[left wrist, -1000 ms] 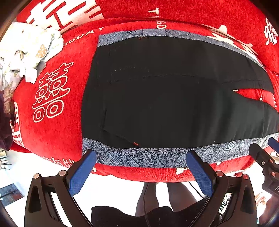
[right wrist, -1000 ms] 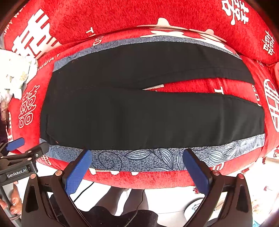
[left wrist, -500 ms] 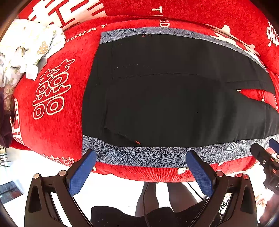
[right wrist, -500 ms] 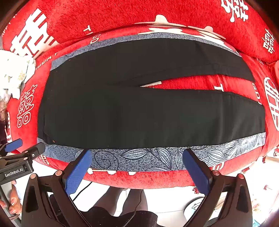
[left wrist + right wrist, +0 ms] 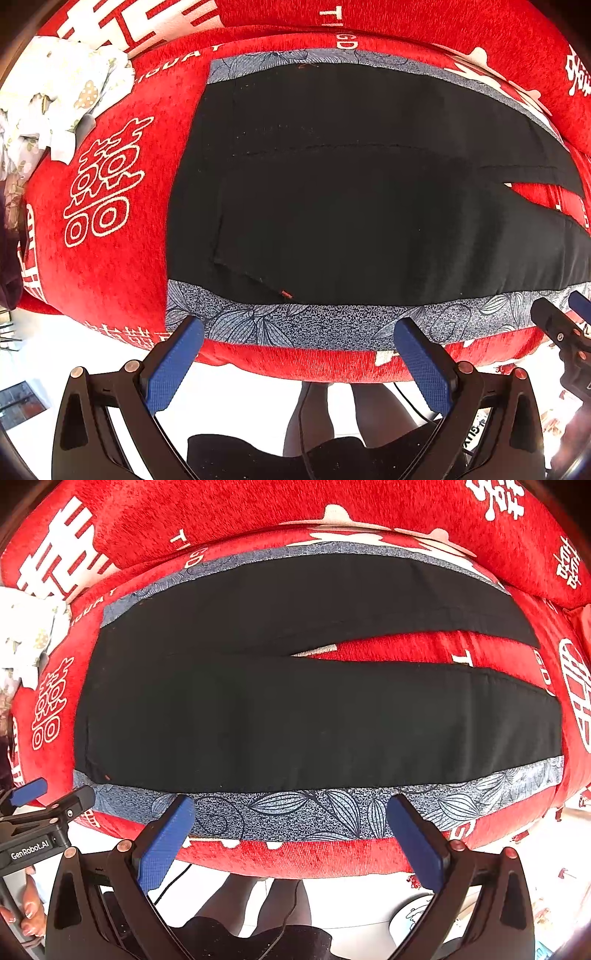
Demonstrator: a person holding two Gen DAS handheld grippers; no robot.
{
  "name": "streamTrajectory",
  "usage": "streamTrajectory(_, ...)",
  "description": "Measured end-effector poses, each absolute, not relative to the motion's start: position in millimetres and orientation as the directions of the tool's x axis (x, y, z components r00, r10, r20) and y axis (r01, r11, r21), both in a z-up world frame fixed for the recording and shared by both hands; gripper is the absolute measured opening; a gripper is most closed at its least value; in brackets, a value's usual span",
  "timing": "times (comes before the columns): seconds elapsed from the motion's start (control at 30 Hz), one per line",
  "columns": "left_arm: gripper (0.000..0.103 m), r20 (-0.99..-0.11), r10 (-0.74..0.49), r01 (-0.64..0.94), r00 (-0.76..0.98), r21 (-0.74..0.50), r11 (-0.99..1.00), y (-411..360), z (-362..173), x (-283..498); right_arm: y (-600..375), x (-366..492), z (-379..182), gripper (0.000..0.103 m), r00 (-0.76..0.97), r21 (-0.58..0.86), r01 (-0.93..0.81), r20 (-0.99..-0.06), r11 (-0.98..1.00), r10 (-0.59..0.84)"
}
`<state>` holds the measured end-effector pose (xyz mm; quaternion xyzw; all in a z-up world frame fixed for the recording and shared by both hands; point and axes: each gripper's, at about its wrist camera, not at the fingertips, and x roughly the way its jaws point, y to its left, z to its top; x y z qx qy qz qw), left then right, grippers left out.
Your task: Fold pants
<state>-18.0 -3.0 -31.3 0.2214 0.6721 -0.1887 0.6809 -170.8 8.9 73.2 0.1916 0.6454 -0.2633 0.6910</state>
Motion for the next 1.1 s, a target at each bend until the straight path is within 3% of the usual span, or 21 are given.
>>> streamTrajectory(0.63, 0.103, -1.000, 0.012, 0.538, 0.023, 0.023, 0.843, 6, -34, -13, 6, -171, 65, 0.103, 0.047, -0.045, 0.623, -0.994, 0.781, -0.094)
streamTrajectory(0.73, 0.103, -0.999, -0.042, 0.520, 0.001, -0.035, 0.854, 13, -33, -9, 4, -172, 67, 0.103, 0.114, 0.040, 0.628, -0.993, 0.777, -0.041)
streamTrajectory(0.87, 0.103, -0.975, -0.202, 0.462, -0.087, -0.219, 0.859, 32, -37, -2, -1, -182, 62, 0.102, 0.320, 0.355, 0.612, -0.928, 0.706, 0.190)
streamTrajectory(0.93, 0.103, -0.963, -0.242, 0.449, -0.114, -0.268, 0.852, 40, -43, 0, 2, -189, 47, 0.095, 0.369, 0.472, 0.596, -0.879, 0.650, 0.301)
streamTrajectory(1.0, 0.103, -0.953, -0.271, 0.446, -0.134, -0.302, 0.842, 47, -50, 0, 5, -195, 29, 0.070, 0.378, 0.530, 0.601, -0.848, 0.598, 0.372)
streamTrajectory(1.1, 0.103, -0.934, -0.310, 0.428, -0.177, -0.357, 0.831, 60, -64, 0, 10, -212, -11, 0.069, 0.382, 0.585, 0.641, -0.805, 0.497, 0.454)
